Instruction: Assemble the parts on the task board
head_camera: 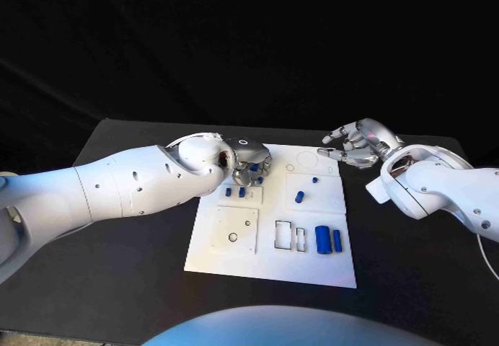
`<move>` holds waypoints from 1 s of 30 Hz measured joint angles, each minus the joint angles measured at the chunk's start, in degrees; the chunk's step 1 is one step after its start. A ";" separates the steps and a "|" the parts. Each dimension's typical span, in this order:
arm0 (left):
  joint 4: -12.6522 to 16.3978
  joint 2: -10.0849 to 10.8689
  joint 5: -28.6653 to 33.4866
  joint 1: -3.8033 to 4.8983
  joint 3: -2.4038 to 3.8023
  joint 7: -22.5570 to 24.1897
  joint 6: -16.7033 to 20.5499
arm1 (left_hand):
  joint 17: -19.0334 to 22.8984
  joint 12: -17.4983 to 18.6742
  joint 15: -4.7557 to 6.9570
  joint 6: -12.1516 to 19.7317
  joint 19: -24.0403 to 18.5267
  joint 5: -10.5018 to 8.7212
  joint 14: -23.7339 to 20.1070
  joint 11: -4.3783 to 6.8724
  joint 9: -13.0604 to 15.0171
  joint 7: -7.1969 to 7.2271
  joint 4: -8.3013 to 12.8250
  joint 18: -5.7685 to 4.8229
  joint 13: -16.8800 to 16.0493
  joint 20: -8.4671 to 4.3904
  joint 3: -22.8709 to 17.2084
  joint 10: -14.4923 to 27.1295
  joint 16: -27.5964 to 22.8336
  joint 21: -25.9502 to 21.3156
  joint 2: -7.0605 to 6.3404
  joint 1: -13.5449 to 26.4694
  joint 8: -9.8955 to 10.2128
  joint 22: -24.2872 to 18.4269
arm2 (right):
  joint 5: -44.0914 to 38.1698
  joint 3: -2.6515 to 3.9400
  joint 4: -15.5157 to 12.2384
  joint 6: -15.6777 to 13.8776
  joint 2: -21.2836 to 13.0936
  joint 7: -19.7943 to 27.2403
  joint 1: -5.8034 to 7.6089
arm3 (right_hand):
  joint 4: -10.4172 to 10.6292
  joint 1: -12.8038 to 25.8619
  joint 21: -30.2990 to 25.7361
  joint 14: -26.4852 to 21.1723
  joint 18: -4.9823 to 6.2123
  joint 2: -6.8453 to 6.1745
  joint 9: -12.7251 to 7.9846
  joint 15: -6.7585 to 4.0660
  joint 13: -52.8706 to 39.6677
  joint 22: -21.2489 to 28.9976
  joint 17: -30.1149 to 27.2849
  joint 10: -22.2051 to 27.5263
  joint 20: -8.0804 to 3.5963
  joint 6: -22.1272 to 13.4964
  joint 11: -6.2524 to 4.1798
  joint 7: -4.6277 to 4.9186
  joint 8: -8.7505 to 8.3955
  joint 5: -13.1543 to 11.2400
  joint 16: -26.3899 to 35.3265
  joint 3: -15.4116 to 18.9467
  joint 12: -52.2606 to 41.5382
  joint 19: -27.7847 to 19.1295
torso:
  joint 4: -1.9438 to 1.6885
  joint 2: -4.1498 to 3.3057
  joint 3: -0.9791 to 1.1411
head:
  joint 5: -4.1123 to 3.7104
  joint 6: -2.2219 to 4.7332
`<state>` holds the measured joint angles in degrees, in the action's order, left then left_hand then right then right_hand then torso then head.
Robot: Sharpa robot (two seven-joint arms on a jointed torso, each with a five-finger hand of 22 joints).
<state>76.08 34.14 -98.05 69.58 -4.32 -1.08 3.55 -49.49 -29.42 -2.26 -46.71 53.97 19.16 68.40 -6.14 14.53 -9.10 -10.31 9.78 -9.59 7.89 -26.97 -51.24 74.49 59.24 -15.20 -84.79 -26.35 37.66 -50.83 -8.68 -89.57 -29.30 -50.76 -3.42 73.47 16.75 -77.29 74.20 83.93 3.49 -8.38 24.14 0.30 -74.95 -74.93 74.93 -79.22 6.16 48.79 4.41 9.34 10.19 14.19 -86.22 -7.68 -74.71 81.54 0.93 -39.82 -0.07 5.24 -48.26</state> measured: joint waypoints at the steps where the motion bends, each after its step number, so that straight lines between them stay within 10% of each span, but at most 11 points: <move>1: -0.06 -0.03 -0.01 -0.02 0.00 -0.02 -0.05 | -0.12 0.14 0.02 0.00 0.00 0.00 0.27 -0.03 -0.05 0.00 0.02 0.00 0.06 0.00 -0.19 -0.25 0.23 0.00 0.12 -0.12 0.17 0.08 | 0.00 0.00 -0.01 0.00 0.00 0.00 0.00 | 0.00 0.00 0.00 0.00 0.00 0.00 0.00 0.00 0.00 0.00 0.00 0.00 0.00 0.00 0.00 0.00 0.00 0.00 0.00 0.00 0.00 0.00 | 0.00 0.00 0.00 | -0.01 -0.02; 30: -1.21 -0.88 -0.09 -0.49 0.08 0.35 -0.66 | -1.80 0.69 0.70 -2.46 0.53 0.00 2.55 0.51 -0.29 0.61 0.67 0.00 0.82 -0.30 -1.74 -3.37 2.45 2.38 0.34 -0.34 0.85 1.91 | 0.02 0.01 -0.11 -0.02 -0.01 0.01 0.00 | 0.00 0.00 0.00 0.00 0.00 0.00 -0.04 0.00 0.02 0.02 -0.01 0.00 0.00 0.00 0.00 0.00 0.23 0.00 0.00 0.00 0.00 0.00 | 0.00 0.02 0.02 | -0.12 -0.34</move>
<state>74.86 33.26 -98.15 69.09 -4.25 -0.73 2.90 -51.29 -28.73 -1.56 -49.17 54.49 19.17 70.94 -5.63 14.24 -8.49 -9.64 9.78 -8.78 7.59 -28.71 -54.61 76.95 61.63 -14.86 -85.13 -25.50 39.57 -50.80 -8.67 -89.68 -29.32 -50.77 -3.40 73.46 16.75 -77.30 74.20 83.93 3.49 -8.38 24.10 0.30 -74.93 -74.91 74.91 -79.22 6.16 48.79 4.41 9.34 10.41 14.19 -86.22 -7.69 -74.71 81.54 0.93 -39.80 -0.04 5.12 -48.60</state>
